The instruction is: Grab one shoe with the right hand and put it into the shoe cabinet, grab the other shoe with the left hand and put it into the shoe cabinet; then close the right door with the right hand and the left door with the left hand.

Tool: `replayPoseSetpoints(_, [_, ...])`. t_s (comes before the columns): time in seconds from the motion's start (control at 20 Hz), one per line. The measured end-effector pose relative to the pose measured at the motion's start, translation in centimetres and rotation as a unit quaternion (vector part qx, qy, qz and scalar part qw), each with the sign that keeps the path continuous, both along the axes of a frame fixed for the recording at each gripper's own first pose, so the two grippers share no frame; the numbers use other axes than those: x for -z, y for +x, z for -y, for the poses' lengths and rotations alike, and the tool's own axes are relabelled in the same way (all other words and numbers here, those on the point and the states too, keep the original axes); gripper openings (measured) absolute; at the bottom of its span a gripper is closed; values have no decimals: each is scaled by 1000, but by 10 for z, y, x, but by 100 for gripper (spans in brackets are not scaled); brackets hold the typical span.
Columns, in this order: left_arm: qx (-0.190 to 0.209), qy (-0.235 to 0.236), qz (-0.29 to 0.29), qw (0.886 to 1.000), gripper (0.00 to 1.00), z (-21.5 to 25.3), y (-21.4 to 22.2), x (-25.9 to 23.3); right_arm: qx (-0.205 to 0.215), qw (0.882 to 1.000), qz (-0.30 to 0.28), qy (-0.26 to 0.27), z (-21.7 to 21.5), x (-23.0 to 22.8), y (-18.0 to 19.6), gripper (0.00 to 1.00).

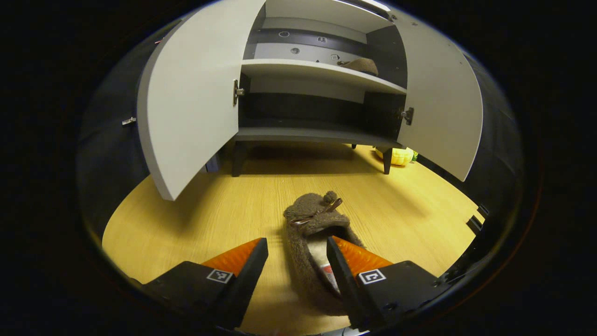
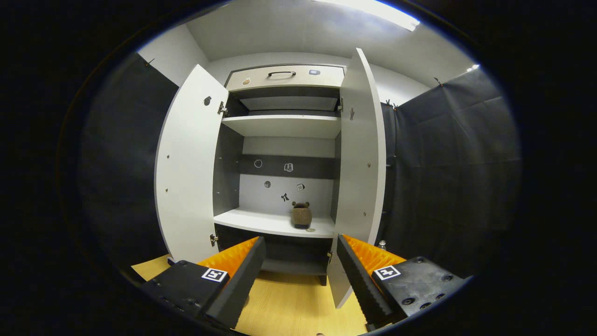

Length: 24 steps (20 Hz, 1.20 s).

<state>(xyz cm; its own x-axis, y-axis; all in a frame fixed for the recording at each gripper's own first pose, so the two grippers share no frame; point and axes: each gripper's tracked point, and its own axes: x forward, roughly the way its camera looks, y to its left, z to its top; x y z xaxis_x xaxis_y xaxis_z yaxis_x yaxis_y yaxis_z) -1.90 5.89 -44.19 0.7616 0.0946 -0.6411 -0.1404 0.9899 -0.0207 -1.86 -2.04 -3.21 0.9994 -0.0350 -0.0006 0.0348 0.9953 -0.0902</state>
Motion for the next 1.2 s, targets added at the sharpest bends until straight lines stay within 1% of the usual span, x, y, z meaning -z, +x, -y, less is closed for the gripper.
replayPoseSetpoints(0.1, [-8, -5, -10, 1000, 77, -4, 2, 13, 3, 1000, -2, -8, 4, -2, 1, 98])
replayPoseSetpoints(0.15, [-9, -5, -8, 1000, 72, -4, 6, 15, 4, 1000, -4, -12, 6, -1, 2, 98])
replayPoseSetpoints(0.2, [-8, -2, -7, 1000, 70, -5, 10, 15, 4, 1000, -6, -15, 7, 0, 3, 98])
replayPoseSetpoints(0.25, [-4, 1, -8, 1000, 65, -6, 12, 18, 3, 1000, -10, -19, 7, 3, 4, 98])
replayPoseSetpoints(0.3, [-1, 3, -11, 1000, 68, -6, 15, 20, 1, 1000, -15, -21, 6, 6, 5, 98])
replayPoseSetpoints(0.45, [4, 3, -13, 1000, 62, -6, 24, 27, -4, 999, -30, -23, 4, 15, 10, 98])
replayPoseSetpoints(0.5, [5, 2, -13, 1000, 62, -7, 27, 28, -5, 999, -34, -23, 4, 17, 11, 95])
replayPoseSetpoints(0.55, [9, -5, -14, 1000, 57, -4, 29, 30, -6, 999, -37, -24, 4, 19, 13, 98])
replayPoseSetpoints(0.6, [7, -5, -14, 1000, 54, -3, 31, 30, -5, 999, -40, -25, 5, 21, 14, 98])
replayPoseSetpoints(0.65, [0, 3, -13, 1000, 43, -8, 32, 30, -5, 999, -44, -26, 6, 24, 14, 98])
replayPoseSetpoints(0.7, [-7, 17, -15, 1000, 39, -12, 33, 30, -6, 998, -48, -27, 7, 27, 16, 98])
replayPoseSetpoints(0.75, [-9, 30, -18, 999, 22, -13, 34, 31, -6, 998, -53, -27, 7, 30, 16, 98])
replayPoseSetpoints(0.8, [-4, 42, -21, 999, 18, -13, 35, 32, -6, 998, -57, -26, 7, 32, 17, 98])
replayPoseSetpoints(0.85, [-1, 52, -23, 998, 10, -14, 36, 31, -6, 998, -60, -25, 7, 34, 17, 98])
replayPoseSetpoints(0.95, [1, 55, -26, 998, 5, -14, 36, 31, -8, 998, -65, -20, 8, 37, 17, 98])
replayPoseSetpoints(1.1, [-7, 39, -37, 999, 5, -15, 32, 27, -12, 998, -66, -16, 9, 39, 17, 98])
replayPoseSetpoints(1.2, [-9, 41, -36, 998, 5, -16, 23, 14, -20, 998, -64, -13, 6, 37, 17, 98])
